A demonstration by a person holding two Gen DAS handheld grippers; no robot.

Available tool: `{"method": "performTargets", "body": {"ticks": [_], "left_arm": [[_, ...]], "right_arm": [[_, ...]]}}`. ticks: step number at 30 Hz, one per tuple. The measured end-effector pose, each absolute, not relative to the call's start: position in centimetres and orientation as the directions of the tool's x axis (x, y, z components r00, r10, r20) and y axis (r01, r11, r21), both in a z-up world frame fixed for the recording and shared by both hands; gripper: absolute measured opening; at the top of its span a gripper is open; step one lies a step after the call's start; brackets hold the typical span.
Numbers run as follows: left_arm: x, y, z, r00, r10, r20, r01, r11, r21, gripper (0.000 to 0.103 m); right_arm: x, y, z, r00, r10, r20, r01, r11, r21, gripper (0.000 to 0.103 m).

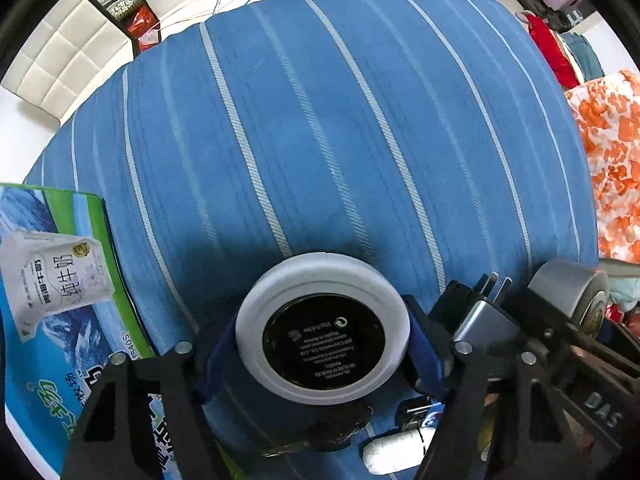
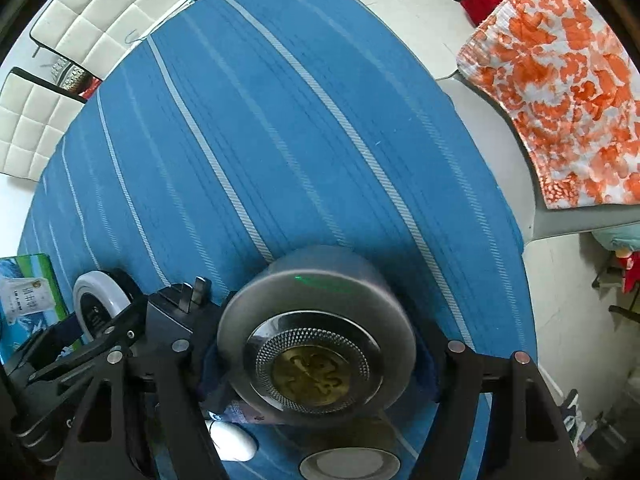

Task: Organize rigid objects
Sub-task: 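Grasp the black-lidded jar with the left tool while the right tool grasps the silver tin, then carry the black jar and silver tin into the blue box and open both tools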

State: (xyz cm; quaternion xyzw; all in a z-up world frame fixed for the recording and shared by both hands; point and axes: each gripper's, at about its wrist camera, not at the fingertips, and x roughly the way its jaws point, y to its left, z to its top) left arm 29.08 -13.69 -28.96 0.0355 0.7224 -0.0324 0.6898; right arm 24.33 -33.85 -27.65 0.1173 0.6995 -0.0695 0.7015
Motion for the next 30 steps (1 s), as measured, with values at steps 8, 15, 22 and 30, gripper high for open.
{"method": "performTargets", "body": {"ticks": [8, 15, 22, 30], "left_arm": [[28.2, -12.3, -27.7, -0.028, 0.001, -1.0, 0.091, 0.996, -0.001, 0.073], [27.5, -11.6, -23.2, 0.054, -0.044, -0.998, 0.078, 0.996, -0.039, 0.073], [25.0, -9.5, -18.2, 0.117, -0.126, -0.985, 0.073, 0.99, -0.118, 0.073], [20.9, -2.3, -11.9, 0.248, -0.107, -0.963, 0.025, 0.994, -0.104, 0.073]], "right_arm": [[23.6, -34.0, -26.0, 0.032, 0.028, -0.999, 0.256, 0.966, 0.035, 0.075], [22.4, -33.7, -21.2, 0.101, 0.031, -0.994, 0.215, 0.975, 0.052, 0.075], [19.9, -28.7, -14.7, 0.187, 0.059, -0.981, 0.096, 0.992, 0.078, 0.075], [15.6, -20.1, -10.1, 0.243, 0.114, -0.963, -0.044, 0.993, 0.106, 0.074]]}}
